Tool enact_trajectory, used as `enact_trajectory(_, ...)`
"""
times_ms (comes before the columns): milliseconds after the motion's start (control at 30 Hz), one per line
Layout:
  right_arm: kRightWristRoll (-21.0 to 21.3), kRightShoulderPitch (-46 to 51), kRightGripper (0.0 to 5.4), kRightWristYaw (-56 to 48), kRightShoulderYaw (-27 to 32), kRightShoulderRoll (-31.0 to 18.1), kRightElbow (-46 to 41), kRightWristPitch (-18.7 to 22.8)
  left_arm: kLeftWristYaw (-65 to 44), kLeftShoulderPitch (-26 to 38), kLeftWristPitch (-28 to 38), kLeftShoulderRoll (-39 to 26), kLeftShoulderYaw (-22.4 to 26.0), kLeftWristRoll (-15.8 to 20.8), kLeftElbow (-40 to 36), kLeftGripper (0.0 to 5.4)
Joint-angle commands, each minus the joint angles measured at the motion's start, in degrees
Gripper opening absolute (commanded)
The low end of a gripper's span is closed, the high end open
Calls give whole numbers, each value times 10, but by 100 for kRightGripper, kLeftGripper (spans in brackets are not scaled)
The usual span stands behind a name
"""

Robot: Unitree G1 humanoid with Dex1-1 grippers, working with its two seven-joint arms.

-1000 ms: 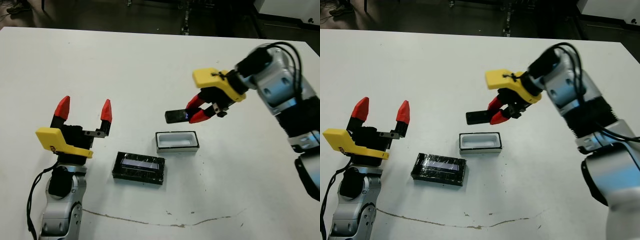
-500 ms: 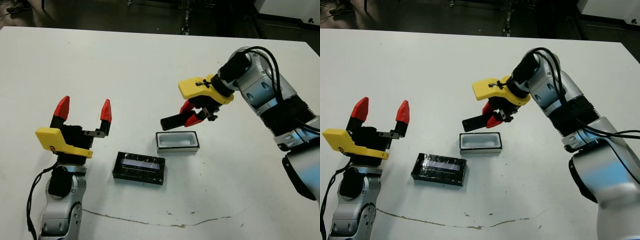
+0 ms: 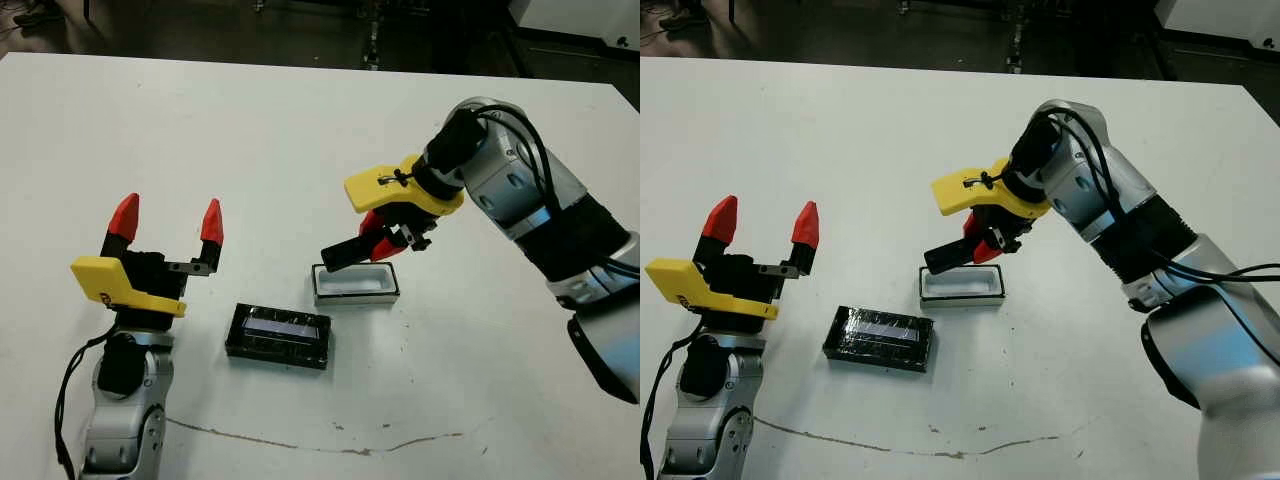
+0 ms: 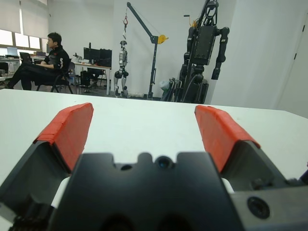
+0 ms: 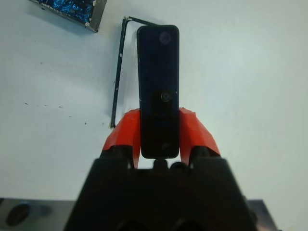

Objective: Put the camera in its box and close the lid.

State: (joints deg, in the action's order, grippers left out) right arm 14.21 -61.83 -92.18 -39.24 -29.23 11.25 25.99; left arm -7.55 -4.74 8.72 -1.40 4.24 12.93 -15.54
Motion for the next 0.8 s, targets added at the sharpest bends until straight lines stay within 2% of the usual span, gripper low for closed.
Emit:
enact_trajectory(33,5,17,168,0,-3,-17,-28,59,5,-11,0,5,-2,-5,-2,540)
enact_trajectory(133,13,27,168,12,-3,-25,-55,89,7,-12,2,7,-3,-7,-1,540)
enact_trajectory(333,20,33,168,15,-9,-33,-81,102,10,-13,3,11,-4,-6,-1,540)
enact_trajectory(467,30,34,168,21,-17,-33,-96,152,11,-14,1,11,-4,-12,-3,540)
enact_trajectory(800,27,52,168,48,-19,-32,-99,115,8,-14,8,13,-3,-11,0,540)
